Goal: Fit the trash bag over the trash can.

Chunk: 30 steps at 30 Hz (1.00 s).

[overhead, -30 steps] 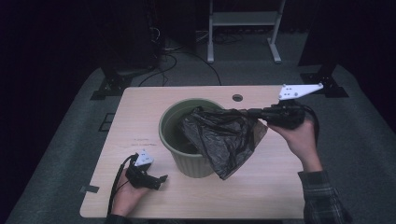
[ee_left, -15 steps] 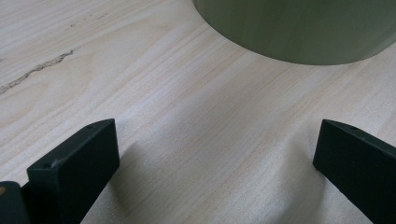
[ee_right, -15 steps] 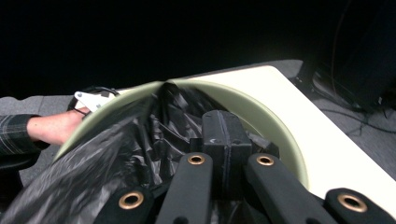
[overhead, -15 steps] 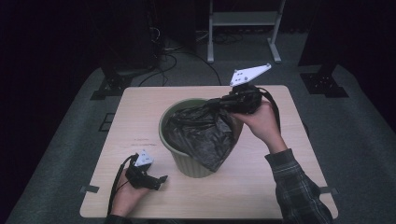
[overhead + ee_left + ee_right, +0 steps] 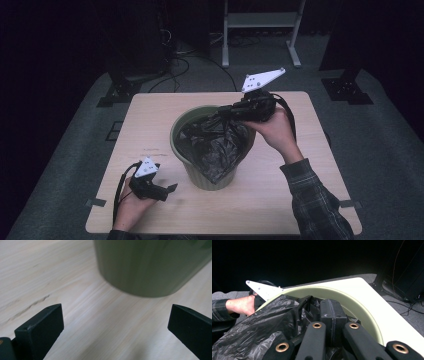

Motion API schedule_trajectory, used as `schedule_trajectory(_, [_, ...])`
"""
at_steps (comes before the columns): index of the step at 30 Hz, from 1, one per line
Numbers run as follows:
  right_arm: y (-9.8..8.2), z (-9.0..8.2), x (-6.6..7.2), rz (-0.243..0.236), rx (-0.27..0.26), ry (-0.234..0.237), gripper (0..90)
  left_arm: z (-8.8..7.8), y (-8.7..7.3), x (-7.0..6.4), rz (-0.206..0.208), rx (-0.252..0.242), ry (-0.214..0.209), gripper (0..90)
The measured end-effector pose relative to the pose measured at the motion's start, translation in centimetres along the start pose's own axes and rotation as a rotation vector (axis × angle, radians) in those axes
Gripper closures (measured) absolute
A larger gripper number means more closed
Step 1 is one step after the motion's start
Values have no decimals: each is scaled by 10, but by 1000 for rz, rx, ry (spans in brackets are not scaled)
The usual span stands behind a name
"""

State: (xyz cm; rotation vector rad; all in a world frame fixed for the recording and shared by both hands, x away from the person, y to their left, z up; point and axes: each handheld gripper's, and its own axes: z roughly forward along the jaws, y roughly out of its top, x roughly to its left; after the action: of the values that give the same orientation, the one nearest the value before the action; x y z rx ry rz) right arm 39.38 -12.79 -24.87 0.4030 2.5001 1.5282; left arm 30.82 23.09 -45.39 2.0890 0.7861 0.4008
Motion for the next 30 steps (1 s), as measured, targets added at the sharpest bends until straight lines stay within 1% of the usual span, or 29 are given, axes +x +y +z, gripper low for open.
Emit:
schedule_trajectory(2, [0, -1, 0, -1, 1, -1, 900, -5, 5, 0, 15, -22, -16, 0])
schedule_trajectory(4, [0, -2, 0, 2, 2, -1, 900, -11, 12, -1, 21, -57, -49, 0])
schedule_trajectory(5, [0, -3, 0, 2, 4, -2, 900, -13, 15, -1, 33, -61, -54, 0])
schedule_trajectory(6, [0, -3, 0, -1, 2, -3, 900, -19, 22, -4, 43, -74, -62, 0])
schedule_trajectory(10, [-1, -6, -2, -1, 2, -8, 900, -35, 40, -5, 72, -108, -100, 0])
schedule_trajectory(13, [-1, -6, -3, 3, 3, -12, 900, -47, 53, -5, 94, -136, -154, 0])
schedule_trajectory(14, [-1, -7, -3, 3, 4, -14, 900, -51, 59, -6, 101, -151, -180, 0])
schedule_trajectory(16, [-1, -8, -3, 3, 4, -16, 900, -59, 68, -7, 113, -171, -208, 0])
schedule_trajectory(17, [-1, -8, -4, 5, 4, -19, 900, -62, 72, -7, 119, -178, -216, 0])
schedule_trajectory(18, [-1, -8, -4, 7, 4, -19, 900, -66, 78, -8, 120, -197, -227, 0])
schedule_trajectory(21, [-1, -9, -4, 5, 1, -24, 900, -75, 92, -9, 134, -231, -248, 0])
schedule_trajectory(23, [-1, -9, -4, 3, -3, -20, 900, -80, 104, -10, 148, -242, -249, 1])
schedule_trajectory(24, [0, -8, -4, 7, -2, -19, 900, -81, 108, -9, 151, -248, -250, 15])
schedule_trajectory(26, [1, -7, -3, -1, -4, -16, 900, -82, 117, -9, 155, -262, -258, 15])
schedule_trajectory(30, [5, -4, 0, -12, -8, -3, 900, -79, 132, -9, 163, -268, -252, 16])
